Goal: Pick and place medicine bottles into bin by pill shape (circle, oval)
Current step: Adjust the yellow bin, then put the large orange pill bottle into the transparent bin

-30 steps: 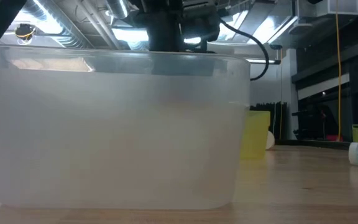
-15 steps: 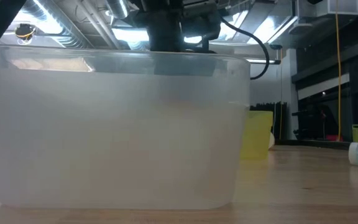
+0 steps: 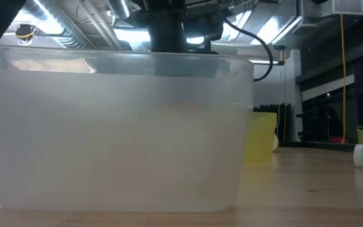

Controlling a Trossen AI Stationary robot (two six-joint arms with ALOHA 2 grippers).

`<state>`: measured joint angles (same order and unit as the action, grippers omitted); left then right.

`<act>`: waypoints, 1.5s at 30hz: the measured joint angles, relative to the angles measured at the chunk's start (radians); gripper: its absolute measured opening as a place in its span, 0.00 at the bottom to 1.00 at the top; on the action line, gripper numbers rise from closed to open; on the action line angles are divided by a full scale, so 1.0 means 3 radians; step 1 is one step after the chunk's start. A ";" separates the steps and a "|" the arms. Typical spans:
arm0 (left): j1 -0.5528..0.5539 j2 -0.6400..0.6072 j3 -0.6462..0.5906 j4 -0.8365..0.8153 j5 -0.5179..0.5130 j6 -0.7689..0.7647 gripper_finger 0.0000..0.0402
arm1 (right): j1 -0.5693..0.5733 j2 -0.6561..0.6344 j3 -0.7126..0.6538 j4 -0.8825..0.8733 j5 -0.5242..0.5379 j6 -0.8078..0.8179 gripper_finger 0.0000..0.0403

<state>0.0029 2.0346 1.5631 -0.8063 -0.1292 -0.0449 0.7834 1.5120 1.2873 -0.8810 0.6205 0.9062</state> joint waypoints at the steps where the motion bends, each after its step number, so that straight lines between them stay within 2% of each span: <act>1: 0.0000 0.0000 0.0002 -0.0041 -0.0001 0.0012 0.53 | 0.0000 0.0000 0.0000 0.0000 0.0000 0.0000 0.71; 8: 0.0005 -0.0001 0.0263 -0.0756 -0.0171 0.0008 0.53 | 0.0000 0.0000 0.0000 -0.0001 -0.0001 0.0004 0.71; 17: 0.0005 -0.0026 0.0878 -0.1912 -0.0563 0.0271 0.53 | -0.0001 0.0000 0.0000 0.0001 0.0000 0.0023 0.71; 23: 0.0005 -0.0304 0.0915 -0.2353 -0.0607 0.0253 0.53 | 0.0000 0.0000 0.0000 0.0001 -0.0003 0.0031 0.71; 28: 0.0005 -0.0757 0.0751 -0.2377 -0.0605 0.0221 0.53 | 0.0000 0.0000 -0.0001 0.0001 -0.0003 0.0032 0.71; 34: 0.0005 -0.1538 0.0378 -0.2239 -0.0602 0.0139 0.53 | -0.0001 0.0000 -0.0001 0.0003 0.0021 0.0031 0.71; 42: 0.0005 -0.2798 -0.0679 -0.1387 -0.0606 -0.0241 0.53 | -0.0001 0.0000 -0.0001 0.0003 0.0074 0.0022 0.71; 45: 0.0004 -0.3194 -0.1128 -0.1045 -0.0765 -0.0638 0.53 | -0.0003 0.0000 -0.0001 0.0003 0.0182 0.0022 0.71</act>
<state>0.0040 1.0764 1.2247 -1.1198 -0.3587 -0.2363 0.7826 1.5120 1.2869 -0.8803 0.6752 0.9127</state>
